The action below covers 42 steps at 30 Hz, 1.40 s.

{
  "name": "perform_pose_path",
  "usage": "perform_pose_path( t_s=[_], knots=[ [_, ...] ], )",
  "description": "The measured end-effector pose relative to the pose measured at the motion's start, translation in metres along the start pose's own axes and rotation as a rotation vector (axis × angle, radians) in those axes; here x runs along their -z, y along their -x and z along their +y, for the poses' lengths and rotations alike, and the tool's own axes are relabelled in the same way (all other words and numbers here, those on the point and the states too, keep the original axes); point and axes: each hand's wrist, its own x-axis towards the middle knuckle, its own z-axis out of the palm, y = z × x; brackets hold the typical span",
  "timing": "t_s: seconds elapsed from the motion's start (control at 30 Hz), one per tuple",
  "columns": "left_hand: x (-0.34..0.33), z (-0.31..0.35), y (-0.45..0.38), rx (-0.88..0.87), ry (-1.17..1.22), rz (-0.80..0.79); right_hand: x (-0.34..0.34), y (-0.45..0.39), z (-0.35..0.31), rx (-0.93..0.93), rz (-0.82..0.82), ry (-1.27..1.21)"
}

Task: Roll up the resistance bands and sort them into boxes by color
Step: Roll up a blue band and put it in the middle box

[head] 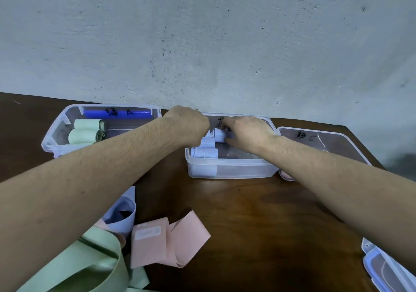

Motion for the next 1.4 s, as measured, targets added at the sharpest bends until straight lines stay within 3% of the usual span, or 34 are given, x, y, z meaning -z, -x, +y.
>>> perform_pose_path(
  t_s=[0.33, 0.67, 0.93, 1.13, 1.23, 1.4],
  knots=[
    [0.002, -0.001, 0.004, -0.004, 0.035, 0.006, 0.005, 0.005, 0.000, 0.042, 0.013, 0.026],
    [0.019, 0.003, 0.029, -0.028, 0.174, 0.153, 0.011, 0.012, 0.004, 0.011, 0.003, -0.078],
    [0.026, 0.014, 0.061, -0.031, 0.291, 0.237, 0.028, 0.047, -0.006, 0.035, 0.198, -0.201],
    [0.026, 0.027, 0.105, -0.005, 0.381, 0.306, 0.038, 0.090, -0.024, 0.101, 0.220, -0.237],
    [0.020, 0.035, 0.129, 0.021, 0.451, 0.284, 0.039, 0.109, -0.033, 0.101, 0.152, -0.247],
    [0.003, 0.046, 0.162, 0.062, 0.441, 0.084, 0.030, 0.140, -0.055, 0.235, 0.067, -0.325]
  ],
)
